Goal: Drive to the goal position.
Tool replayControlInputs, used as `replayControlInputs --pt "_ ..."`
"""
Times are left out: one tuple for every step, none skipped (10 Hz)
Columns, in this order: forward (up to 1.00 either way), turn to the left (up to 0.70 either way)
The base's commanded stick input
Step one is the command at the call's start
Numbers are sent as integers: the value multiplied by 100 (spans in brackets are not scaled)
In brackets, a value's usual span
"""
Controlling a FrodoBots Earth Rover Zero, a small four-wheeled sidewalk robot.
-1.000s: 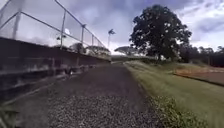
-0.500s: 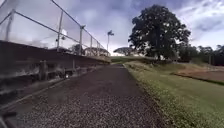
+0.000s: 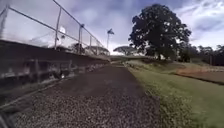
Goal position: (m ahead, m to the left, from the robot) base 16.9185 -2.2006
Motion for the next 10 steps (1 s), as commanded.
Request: replayControlInputs --pt "50 0" --pt "50 0" --pt "50 0" --pt "50 0" --pt "50 0" --pt "50 0" --pt "50 0" --pt "50 0" --pt "50 0" --pt "50 0"
